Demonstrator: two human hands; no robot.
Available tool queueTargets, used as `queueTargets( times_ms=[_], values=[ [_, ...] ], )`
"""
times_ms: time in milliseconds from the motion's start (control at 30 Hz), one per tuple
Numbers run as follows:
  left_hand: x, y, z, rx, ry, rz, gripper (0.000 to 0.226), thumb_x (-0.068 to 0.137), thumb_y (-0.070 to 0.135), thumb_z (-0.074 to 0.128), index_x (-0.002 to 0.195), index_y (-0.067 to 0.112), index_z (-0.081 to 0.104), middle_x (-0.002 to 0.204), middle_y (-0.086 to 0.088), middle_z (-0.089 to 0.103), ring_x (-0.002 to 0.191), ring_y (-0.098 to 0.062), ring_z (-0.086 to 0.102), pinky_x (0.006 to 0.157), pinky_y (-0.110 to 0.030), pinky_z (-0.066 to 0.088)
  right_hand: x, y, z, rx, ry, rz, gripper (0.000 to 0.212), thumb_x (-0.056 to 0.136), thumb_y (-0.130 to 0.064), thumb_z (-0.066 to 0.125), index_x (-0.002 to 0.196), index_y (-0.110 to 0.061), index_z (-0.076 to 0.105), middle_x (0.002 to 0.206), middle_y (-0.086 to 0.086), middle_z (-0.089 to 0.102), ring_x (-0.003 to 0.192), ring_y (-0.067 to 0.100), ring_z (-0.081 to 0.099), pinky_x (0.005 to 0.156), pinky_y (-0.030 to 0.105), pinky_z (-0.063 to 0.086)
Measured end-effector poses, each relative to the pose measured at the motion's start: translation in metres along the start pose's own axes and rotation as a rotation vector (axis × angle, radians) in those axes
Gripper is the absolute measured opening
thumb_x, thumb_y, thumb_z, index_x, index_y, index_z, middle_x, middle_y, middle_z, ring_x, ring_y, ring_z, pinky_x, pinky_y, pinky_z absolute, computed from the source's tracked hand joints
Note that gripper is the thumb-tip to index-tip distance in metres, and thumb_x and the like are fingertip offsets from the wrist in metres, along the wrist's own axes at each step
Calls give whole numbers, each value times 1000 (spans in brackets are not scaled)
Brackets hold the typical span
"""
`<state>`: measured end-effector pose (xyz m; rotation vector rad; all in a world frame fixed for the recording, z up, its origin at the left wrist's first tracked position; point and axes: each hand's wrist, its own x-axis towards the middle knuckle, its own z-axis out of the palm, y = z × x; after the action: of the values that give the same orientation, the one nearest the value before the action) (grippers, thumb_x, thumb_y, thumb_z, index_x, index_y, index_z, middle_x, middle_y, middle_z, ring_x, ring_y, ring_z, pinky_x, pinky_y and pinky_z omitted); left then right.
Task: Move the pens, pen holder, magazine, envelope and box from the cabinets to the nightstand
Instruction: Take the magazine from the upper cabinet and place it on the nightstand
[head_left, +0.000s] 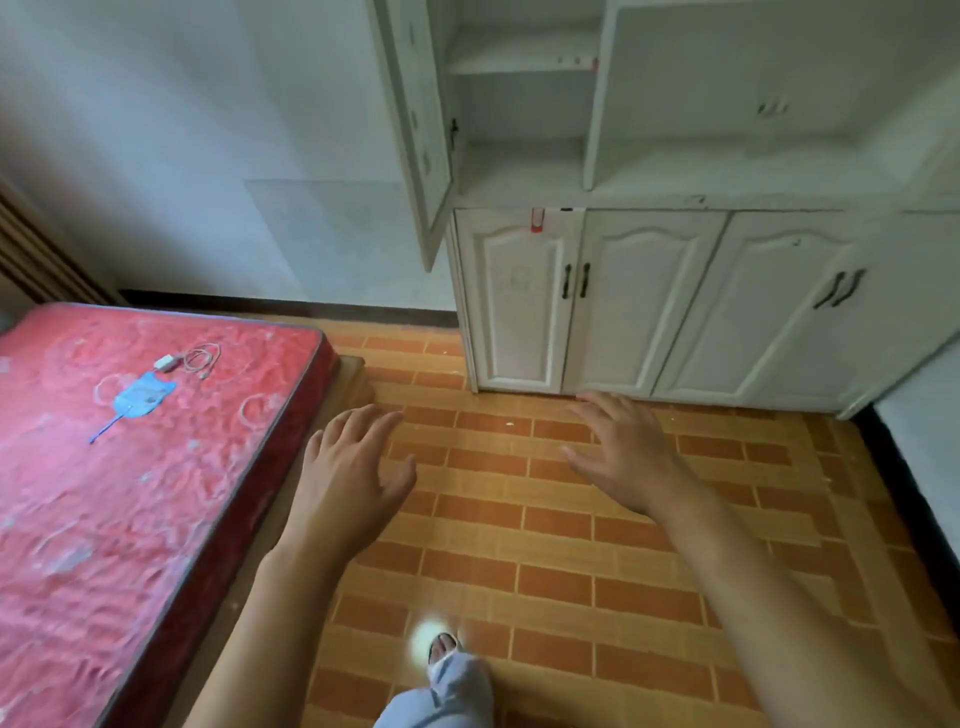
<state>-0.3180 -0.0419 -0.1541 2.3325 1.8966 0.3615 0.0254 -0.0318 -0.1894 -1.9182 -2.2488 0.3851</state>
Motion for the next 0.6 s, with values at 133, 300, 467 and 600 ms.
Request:
queueTargets(
  times_ms=[133,300,467,600],
  values=[
    [61,11,7,38,-18,87,59,94,60,45,146,31,49,151,3,49,144,-23,37,117,-50,34,26,25,-14,-36,47,66,78,91,-71,30,154,-27,44,160,-2,41,148,20,34,123,45,28],
    [146,6,10,30,-30,182,63,95,65,33,149,35,44,156,5,44,147,-21,36,120,-52,32,81,39,-31,-97,80,126,63,101,-58,49,155,-26,44,161,-2,39,150,19,32,125,45,25],
    [239,-11,-1,-9,-61,229,61,97,63,36,151,35,40,158,6,42,148,-19,33,122,-50,31,157,42,-58,-81,92,154,62,102,-57,48,156,-27,43,163,-3,37,151,18,29,124,43,23],
    [312,-24,-12,-2,-67,281,60,98,60,42,153,35,38,159,7,39,149,-18,31,124,-47,27,218,37,-84,-92,146,172,63,102,-57,45,157,-28,39,165,-5,33,153,15,24,126,41,19]
  ],
)
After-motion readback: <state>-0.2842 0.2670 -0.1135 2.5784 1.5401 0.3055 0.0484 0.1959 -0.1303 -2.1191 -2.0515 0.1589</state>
